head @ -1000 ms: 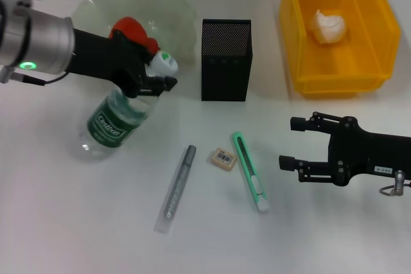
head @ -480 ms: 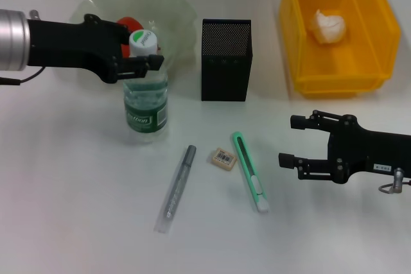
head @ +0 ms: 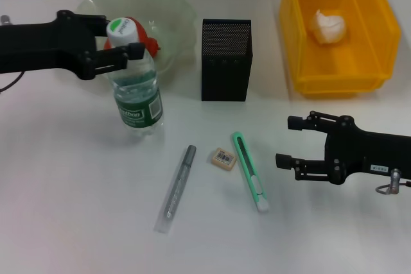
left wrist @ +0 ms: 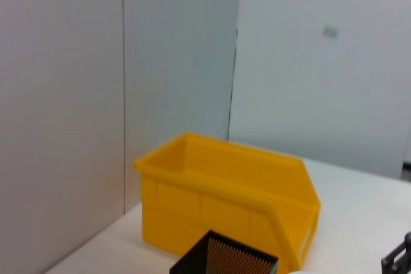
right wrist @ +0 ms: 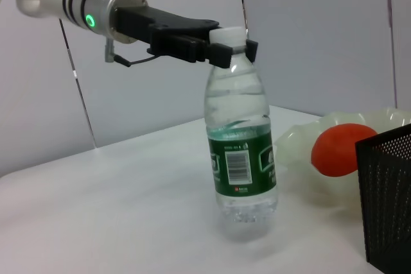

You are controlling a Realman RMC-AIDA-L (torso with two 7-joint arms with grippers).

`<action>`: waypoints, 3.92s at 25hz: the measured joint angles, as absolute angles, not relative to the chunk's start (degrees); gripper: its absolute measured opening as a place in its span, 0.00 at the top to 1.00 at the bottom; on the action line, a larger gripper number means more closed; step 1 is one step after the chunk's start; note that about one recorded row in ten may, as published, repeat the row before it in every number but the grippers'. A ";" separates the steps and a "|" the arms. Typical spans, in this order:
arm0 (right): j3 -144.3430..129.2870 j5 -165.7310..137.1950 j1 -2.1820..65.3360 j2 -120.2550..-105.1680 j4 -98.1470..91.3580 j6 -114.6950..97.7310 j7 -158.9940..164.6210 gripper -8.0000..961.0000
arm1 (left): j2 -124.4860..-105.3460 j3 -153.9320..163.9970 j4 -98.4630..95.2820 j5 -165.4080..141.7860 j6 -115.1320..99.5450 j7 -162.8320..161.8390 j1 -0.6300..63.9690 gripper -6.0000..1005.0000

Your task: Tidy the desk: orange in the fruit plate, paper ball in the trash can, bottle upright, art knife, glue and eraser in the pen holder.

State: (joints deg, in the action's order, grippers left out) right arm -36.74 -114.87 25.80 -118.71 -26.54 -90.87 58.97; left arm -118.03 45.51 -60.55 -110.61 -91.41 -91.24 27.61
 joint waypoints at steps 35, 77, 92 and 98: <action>-36.77 -114.89 25.68 -118.97 -25.93 -90.79 58.54 0.15 | -118.24 31.55 -40.93 -104.28 -88.41 -67.98 23.69 0.55; -37.21 -114.88 25.25 -119.00 -25.92 -90.17 58.44 0.15 | -118.26 31.56 -37.63 -102.91 -84.92 -64.24 23.80 0.55; -37.13 -115.05 25.34 -119.00 -25.93 -90.17 58.78 0.15 | -118.29 31.55 -37.17 -101.82 -85.17 -64.04 23.88 0.37; -37.04 -115.05 25.31 -119.00 -25.93 -90.18 58.75 0.15 | -118.03 31.55 -37.44 -96.03 -89.02 -64.57 23.83 0.21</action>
State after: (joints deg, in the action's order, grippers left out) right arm -37.04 -115.05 25.31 -119.00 -25.93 -90.18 58.75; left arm -118.03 31.55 -37.44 -96.03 -89.02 -64.57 23.83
